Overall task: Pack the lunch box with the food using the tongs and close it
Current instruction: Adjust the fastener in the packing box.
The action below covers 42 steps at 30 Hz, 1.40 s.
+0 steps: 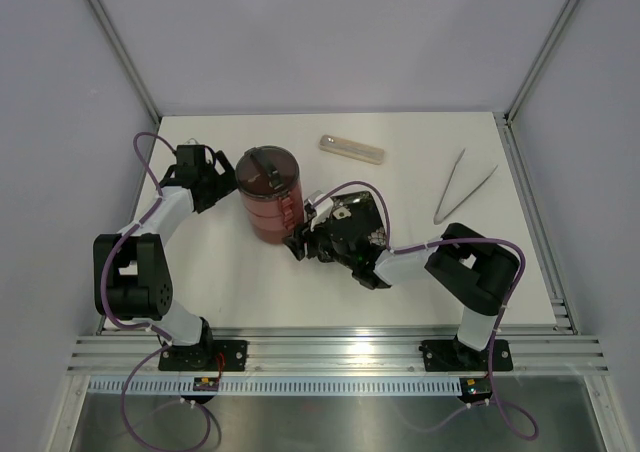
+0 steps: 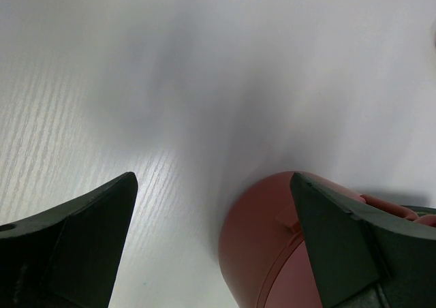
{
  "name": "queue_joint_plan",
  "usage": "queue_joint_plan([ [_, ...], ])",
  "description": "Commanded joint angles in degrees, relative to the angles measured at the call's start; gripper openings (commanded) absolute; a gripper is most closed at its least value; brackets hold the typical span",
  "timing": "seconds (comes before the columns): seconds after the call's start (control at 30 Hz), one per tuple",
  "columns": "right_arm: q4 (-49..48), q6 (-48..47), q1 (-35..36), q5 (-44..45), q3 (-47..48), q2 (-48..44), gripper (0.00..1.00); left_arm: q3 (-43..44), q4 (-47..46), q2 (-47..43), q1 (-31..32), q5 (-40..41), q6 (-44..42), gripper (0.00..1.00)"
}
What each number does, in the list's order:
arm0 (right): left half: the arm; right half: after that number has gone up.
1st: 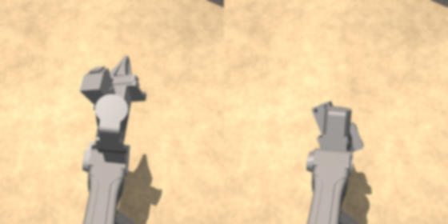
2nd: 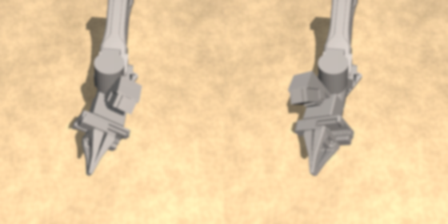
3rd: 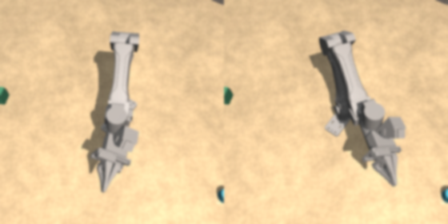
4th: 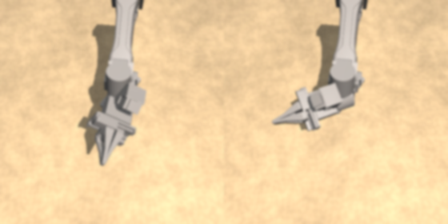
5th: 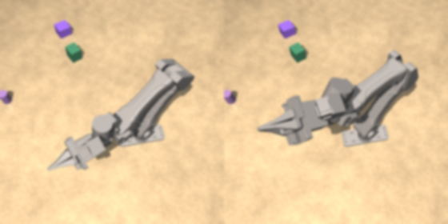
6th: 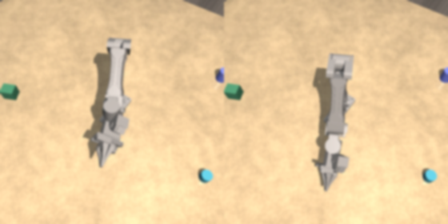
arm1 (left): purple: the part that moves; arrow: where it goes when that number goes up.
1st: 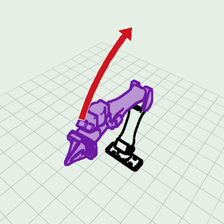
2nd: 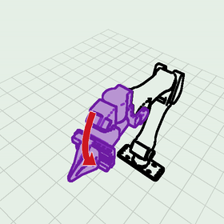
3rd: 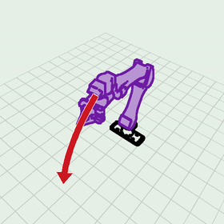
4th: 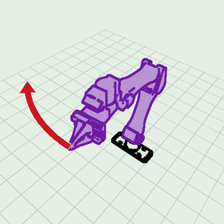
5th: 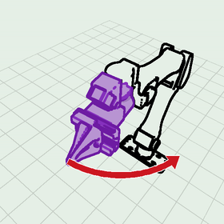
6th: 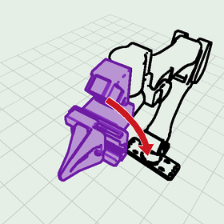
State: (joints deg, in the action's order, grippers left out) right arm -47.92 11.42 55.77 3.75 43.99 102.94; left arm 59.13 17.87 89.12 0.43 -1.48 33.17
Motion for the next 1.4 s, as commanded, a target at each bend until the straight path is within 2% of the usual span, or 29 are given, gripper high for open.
queue_joint_plan([
  [0.0,-1.9,-1.7,0.2,-1.1,0.5,-1.7,0.69,1.5,-0.9,0.4,0.5,-0.2,-1.3,0.99],
  [0.03,-1.6,-2.0,0.2,-0.6,0.7,-1.7,0.76,1.6,-0.8,0.3,0.5,-0.1,-1.3,0.99],
  [0.17,-0.8,-3.3,0.2,1.5,1.5,-0.9,0.81,1.5,-0.8,0.4,0.5,-0.2,-1.3,0.99],
  [0.63,1.0,-6.6,0.2,6.0,3.4,-0.8,0.82,1.3,-0.6,-0.9,0.0,2.5,0.1,0.99],
  [0.9,1.1,-6.3,0.2,7.9,3.4,-0.8,0.87,0.3,-0.4,-4.4,-0.3,5.4,1.5,0.99],
  [1.37,0.1,-5.0,-2.9,2.3,5.5,2.4,0.85,0.0,-0.1,-4.6,-0.3,5.6,1.3,0.99],
])
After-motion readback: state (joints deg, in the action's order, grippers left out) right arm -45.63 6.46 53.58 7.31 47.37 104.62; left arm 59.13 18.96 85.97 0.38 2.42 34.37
